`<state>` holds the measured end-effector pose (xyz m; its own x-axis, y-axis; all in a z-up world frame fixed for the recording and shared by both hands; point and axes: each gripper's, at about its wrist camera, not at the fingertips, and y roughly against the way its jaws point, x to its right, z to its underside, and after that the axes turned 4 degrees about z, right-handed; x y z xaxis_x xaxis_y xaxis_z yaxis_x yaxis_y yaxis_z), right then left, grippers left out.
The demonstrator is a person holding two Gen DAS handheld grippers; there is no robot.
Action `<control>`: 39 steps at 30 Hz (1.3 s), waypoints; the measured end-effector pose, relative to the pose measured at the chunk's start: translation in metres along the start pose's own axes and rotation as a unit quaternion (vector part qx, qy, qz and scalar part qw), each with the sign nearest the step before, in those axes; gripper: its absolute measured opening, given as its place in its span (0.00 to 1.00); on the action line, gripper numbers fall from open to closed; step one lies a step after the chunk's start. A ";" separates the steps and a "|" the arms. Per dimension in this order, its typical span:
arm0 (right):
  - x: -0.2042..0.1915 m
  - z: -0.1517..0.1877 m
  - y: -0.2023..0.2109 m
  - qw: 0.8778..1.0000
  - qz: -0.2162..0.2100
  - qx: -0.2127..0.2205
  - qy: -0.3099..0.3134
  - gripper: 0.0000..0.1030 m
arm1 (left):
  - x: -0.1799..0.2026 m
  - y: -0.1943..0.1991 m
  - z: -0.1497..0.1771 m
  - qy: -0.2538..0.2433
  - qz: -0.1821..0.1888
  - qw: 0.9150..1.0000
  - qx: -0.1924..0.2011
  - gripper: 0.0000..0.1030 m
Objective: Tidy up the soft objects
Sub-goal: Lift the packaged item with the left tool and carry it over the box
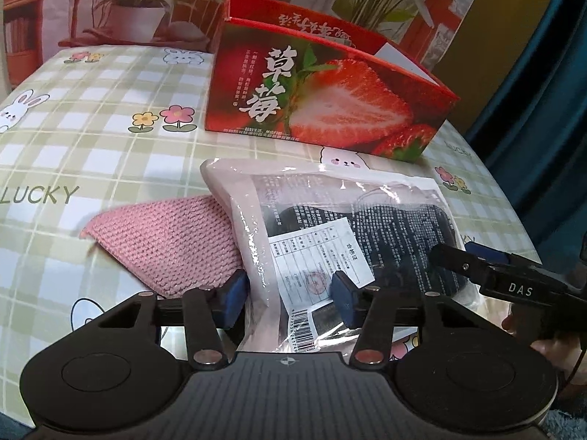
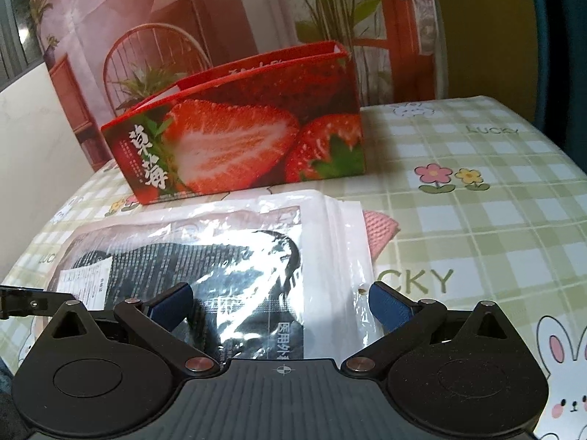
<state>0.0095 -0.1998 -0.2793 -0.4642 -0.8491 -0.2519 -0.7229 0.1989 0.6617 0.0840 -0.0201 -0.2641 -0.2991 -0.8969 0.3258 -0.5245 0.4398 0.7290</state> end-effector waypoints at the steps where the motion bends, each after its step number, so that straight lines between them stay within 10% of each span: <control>1: 0.000 0.000 -0.001 1.000 -0.002 -0.001 0.000 0.97 | -0.001 -0.001 0.000 0.000 0.000 1.000 0.000 0.52; 21: -0.007 0.002 -0.003 0.999 -0.030 -0.009 0.010 0.96 | -0.007 -0.007 0.001 0.011 0.008 1.000 0.000 0.53; 39: -0.015 -0.024 0.032 0.997 -0.068 0.028 0.029 0.66 | -0.002 0.029 -0.016 0.001 0.025 0.997 0.074 0.51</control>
<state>0.0062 -0.1926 -0.2372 -0.3307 -0.8964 -0.2950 -0.8058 0.1055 0.5827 0.0822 -0.0067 -0.2340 -0.3270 -0.8734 0.3610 -0.6202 0.4866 0.6153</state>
